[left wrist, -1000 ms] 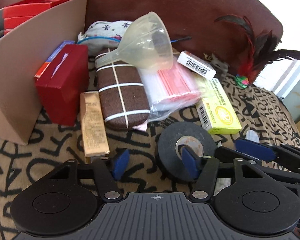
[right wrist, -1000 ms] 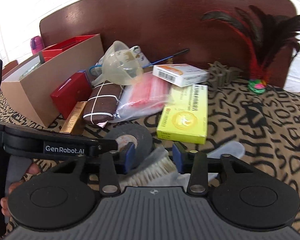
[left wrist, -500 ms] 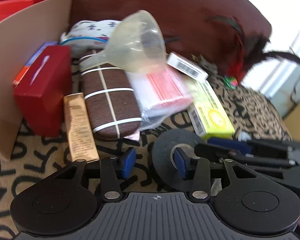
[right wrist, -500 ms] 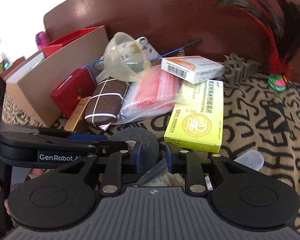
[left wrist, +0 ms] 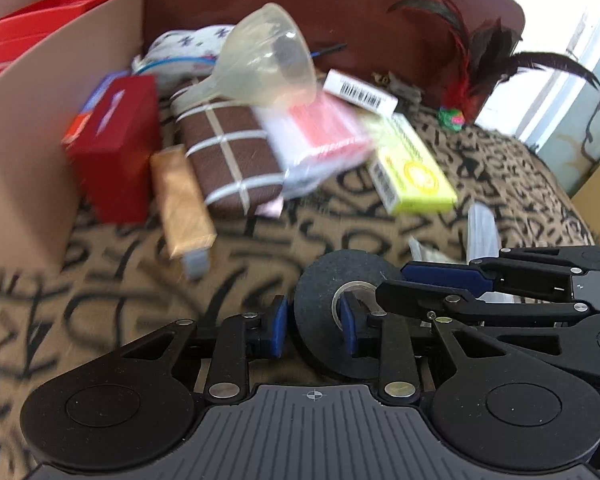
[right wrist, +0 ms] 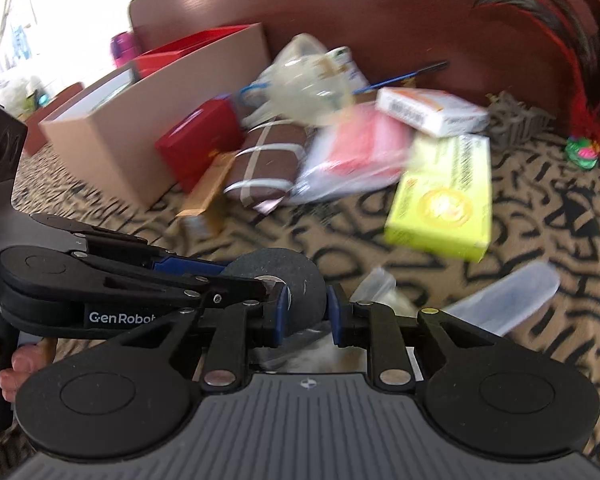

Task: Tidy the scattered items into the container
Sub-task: 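Grasp the black tape roll with the left gripper and lift it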

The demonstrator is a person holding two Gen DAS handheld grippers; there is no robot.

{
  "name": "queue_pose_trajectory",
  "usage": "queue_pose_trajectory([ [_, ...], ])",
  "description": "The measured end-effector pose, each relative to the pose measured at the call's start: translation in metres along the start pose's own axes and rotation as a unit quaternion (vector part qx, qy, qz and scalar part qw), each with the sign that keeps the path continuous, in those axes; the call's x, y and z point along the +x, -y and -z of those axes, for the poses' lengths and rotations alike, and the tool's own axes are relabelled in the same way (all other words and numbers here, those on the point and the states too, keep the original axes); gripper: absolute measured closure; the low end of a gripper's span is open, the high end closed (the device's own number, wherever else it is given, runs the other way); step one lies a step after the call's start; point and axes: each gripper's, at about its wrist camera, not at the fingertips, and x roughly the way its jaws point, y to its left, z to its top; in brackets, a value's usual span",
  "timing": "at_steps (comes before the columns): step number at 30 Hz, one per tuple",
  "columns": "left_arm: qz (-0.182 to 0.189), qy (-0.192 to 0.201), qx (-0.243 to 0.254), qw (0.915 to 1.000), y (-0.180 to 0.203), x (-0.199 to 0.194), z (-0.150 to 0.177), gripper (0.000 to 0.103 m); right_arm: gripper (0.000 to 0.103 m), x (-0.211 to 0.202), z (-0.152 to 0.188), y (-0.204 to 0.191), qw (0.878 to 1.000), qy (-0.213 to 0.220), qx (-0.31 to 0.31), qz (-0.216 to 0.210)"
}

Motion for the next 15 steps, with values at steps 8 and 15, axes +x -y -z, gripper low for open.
queue_pose_trajectory([
  [8,0.002,-0.007,-0.021,0.9998,-0.013,-0.025,0.034,0.060,0.075,-0.009,0.021,-0.029,0.999,-0.015,-0.024,-0.033],
  [15,0.013,-0.007,-0.022,0.9997,-0.016,-0.019,0.031,0.062,0.069,0.000,0.021,-0.012,0.997,-0.028,0.031,-0.063],
])
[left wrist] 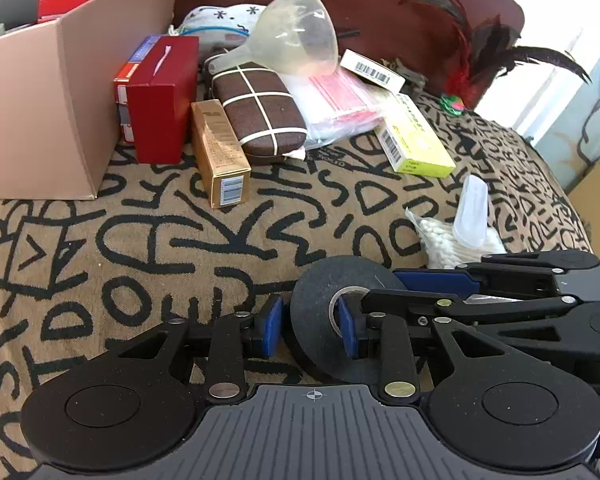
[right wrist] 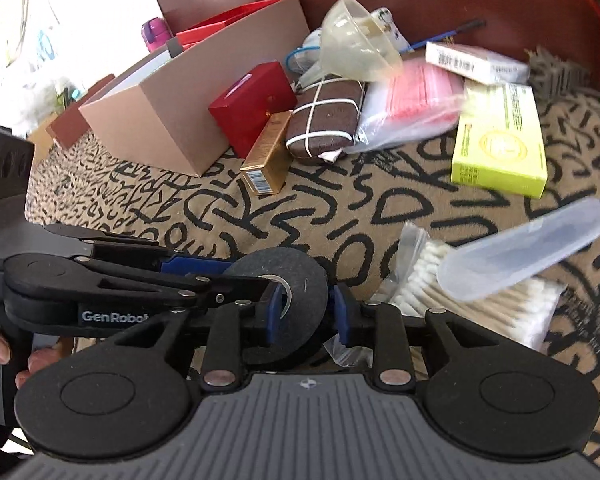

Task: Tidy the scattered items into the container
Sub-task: 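Grasp the black tape roll with the left gripper and lift it, then carry the tape roll with the left gripper to the cardboard box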

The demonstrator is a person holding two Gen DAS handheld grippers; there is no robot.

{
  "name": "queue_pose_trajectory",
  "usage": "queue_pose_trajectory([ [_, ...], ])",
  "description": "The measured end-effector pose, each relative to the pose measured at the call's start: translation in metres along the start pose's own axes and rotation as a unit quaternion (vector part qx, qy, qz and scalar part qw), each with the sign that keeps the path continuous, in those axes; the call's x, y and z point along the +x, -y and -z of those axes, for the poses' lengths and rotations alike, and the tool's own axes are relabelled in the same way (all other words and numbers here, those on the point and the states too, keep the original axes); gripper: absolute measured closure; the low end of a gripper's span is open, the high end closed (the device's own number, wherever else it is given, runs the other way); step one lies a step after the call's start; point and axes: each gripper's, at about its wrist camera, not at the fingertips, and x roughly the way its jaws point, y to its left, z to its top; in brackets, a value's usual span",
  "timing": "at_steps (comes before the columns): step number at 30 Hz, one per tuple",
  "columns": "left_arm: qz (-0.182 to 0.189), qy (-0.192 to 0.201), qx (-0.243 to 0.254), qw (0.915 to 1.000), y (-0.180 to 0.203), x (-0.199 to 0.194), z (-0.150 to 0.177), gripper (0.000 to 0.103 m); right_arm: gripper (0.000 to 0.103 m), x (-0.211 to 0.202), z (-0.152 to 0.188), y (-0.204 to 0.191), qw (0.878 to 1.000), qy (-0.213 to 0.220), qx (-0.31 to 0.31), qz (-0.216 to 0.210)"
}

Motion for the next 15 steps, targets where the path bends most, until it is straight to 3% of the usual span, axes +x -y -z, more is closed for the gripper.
queue_pose_trajectory([
  [2,-0.001,-0.002,0.005,1.0000,0.000,0.000,0.000,0.067,0.068,0.000,0.002,0.000,1.000,0.002,0.004,0.000],
  [11,0.011,0.010,-0.012,0.9998,-0.006,-0.001,0.003,0.063,0.070,0.000,0.003,-0.004,1.000,0.004,0.018,0.017],
  [15,0.010,0.010,-0.016,0.9998,-0.006,-0.003,0.003,0.076,0.071,-0.003,0.001,-0.010,0.999,-0.001,0.021,0.027],
])
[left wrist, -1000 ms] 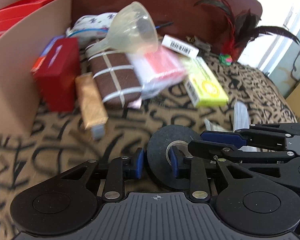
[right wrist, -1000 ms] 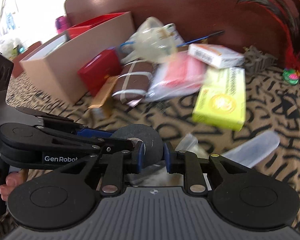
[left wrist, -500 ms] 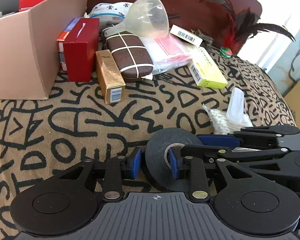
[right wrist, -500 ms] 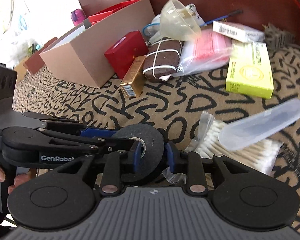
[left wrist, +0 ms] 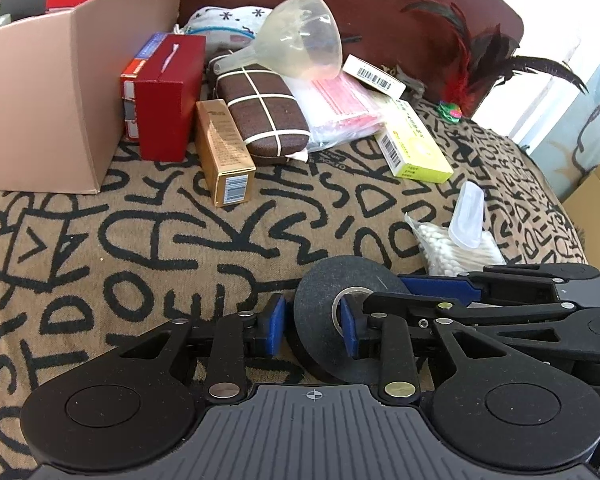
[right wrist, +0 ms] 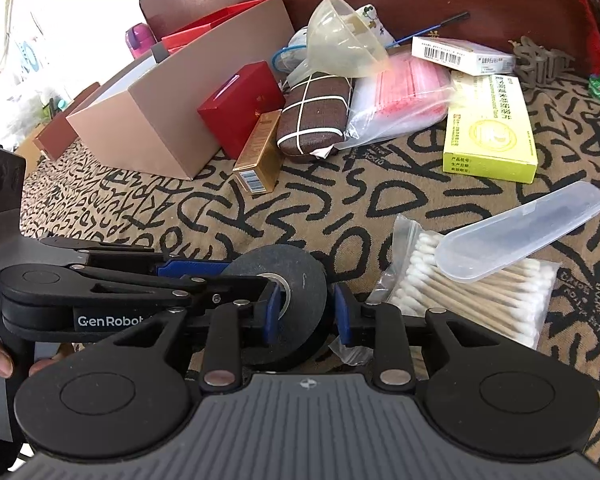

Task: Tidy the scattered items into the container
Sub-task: 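Carry the tape roll with the left gripper to the cardboard box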

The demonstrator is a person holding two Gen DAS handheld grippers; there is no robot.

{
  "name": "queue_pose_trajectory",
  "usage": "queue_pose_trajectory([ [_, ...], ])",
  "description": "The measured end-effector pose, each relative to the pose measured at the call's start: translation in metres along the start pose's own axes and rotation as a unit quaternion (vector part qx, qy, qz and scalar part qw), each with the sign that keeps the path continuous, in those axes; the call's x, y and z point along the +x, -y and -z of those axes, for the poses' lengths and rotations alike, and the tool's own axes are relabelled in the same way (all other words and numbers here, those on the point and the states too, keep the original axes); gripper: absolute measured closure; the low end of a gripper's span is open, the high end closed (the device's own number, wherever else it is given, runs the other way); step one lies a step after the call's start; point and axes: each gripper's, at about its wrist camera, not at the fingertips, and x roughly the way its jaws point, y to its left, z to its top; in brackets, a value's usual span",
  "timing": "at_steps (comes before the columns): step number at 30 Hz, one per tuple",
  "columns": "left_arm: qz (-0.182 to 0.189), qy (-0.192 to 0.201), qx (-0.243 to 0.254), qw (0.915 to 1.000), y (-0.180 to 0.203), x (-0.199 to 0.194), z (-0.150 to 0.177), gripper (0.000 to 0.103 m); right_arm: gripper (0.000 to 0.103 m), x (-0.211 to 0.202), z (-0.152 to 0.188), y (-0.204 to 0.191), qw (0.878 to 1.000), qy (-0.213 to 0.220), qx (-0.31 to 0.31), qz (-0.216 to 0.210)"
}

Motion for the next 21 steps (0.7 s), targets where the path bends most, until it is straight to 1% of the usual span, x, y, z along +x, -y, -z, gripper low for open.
queue_pose_trajectory([
  [5,0.005,0.001,-0.017,0.9998,-0.002,-0.023,0.013,0.076,0.072,-0.015,0.005,-0.022,1.000,-0.003,-0.018,0.007],
  [8,0.002,0.022,-0.022,0.9995,-0.004,-0.046,0.016,0.076,0.072,-0.027,0.001,-0.041,0.999,0.007,-0.041,0.007],
  [11,-0.008,0.056,-0.027,0.9980,-0.009,-0.075,0.013,0.076,0.072,-0.039,-0.011,-0.065,0.997,0.026,-0.072,0.002],
  [16,-0.035,0.126,-0.035,0.9907,-0.036,-0.129,-0.010,0.076,0.072,-0.043,-0.052,-0.114,0.988,0.059,-0.141,-0.018],
  [19,-0.052,0.168,-0.062,0.9825,-0.065,-0.155,-0.028,0.076,0.072,-0.032,-0.088,-0.148,0.981,0.070,-0.179,-0.034],
  [21,-0.059,0.188,-0.090,0.9763,-0.090,-0.169,-0.042,0.076,0.072,-0.019,-0.115,-0.170,0.977,0.072,-0.198,-0.044],
])
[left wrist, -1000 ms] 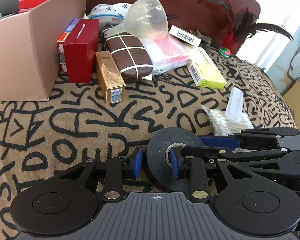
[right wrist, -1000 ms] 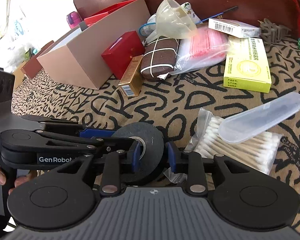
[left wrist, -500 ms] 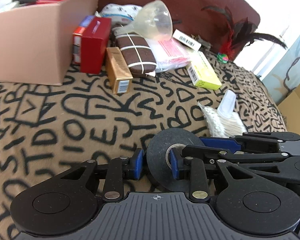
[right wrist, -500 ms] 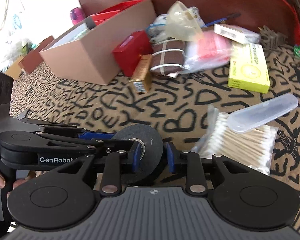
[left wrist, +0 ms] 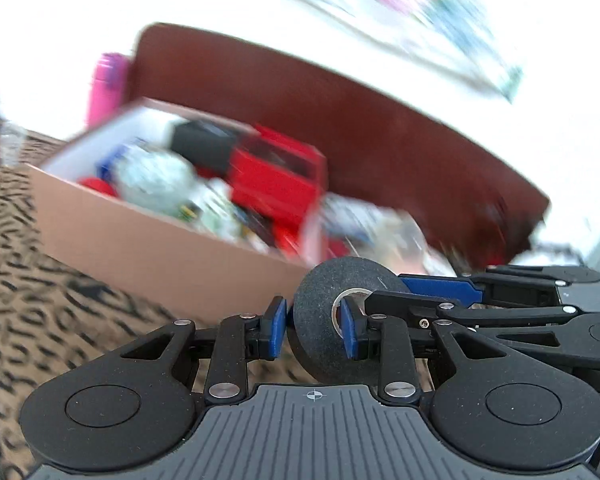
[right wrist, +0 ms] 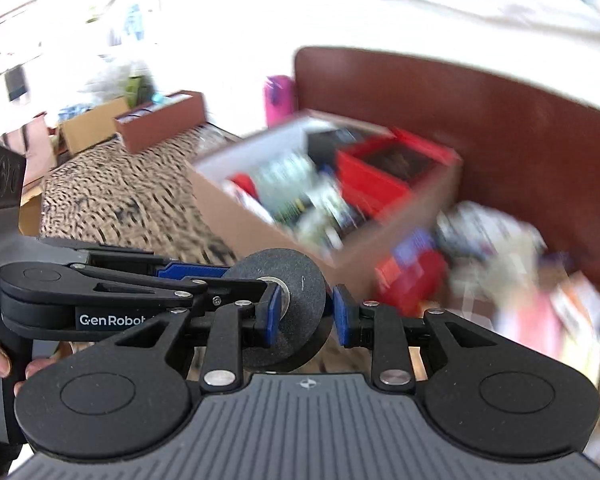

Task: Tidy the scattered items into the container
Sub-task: 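Carry the tape roll with the left gripper to the cardboard box, then lower the tape roll into the cardboard box and open the left gripper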

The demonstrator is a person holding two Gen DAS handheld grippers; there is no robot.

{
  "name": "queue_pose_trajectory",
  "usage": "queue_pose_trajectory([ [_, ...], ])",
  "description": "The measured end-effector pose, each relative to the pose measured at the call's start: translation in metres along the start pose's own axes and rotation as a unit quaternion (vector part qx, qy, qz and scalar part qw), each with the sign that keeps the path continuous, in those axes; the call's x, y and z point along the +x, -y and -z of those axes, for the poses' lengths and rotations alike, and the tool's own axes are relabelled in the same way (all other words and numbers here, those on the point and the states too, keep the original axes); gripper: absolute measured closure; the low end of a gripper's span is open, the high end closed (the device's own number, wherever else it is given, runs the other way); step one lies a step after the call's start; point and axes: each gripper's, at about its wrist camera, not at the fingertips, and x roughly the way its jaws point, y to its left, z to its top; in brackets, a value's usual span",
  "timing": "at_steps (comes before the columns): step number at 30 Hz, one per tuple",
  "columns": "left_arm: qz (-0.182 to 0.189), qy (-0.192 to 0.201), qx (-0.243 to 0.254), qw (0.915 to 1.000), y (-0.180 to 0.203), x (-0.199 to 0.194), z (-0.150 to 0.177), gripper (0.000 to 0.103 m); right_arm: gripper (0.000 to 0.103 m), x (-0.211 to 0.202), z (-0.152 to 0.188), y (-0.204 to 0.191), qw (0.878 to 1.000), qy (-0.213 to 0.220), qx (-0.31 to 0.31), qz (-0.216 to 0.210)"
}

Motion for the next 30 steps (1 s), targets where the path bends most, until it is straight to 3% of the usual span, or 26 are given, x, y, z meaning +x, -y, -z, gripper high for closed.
queue_pose_trajectory([
  [7,-0.026,0.035,-0.056,0.9975,-0.075,0.013,-0.081,0.075,0.072,0.072,-0.093,-0.021,0.999,0.015,-0.038,-0.030],
  [14,-0.025,0.036,-0.091,0.9949,-0.135,0.058,-0.147,0.072,0.072,0.138,-0.149,-0.012,0.997,0.032,-0.054,-0.038],
  [23,-0.027,0.014,-0.123,0.9919,-0.188,0.125,-0.185,0.073,0.072,0.222,-0.188,0.016,0.998,0.006,-0.039,-0.042],
  [28,-0.033,0.023,-0.127,0.9911,-0.211,0.154,-0.204,0.075,0.071,0.257,-0.206,0.026,0.999,0.004,-0.026,-0.047],
  [30,-0.033,0.011,-0.131,0.9908,-0.220,0.168,-0.209,0.051,0.072,0.272,-0.209,0.033,0.999,-0.007,-0.017,-0.042],
])
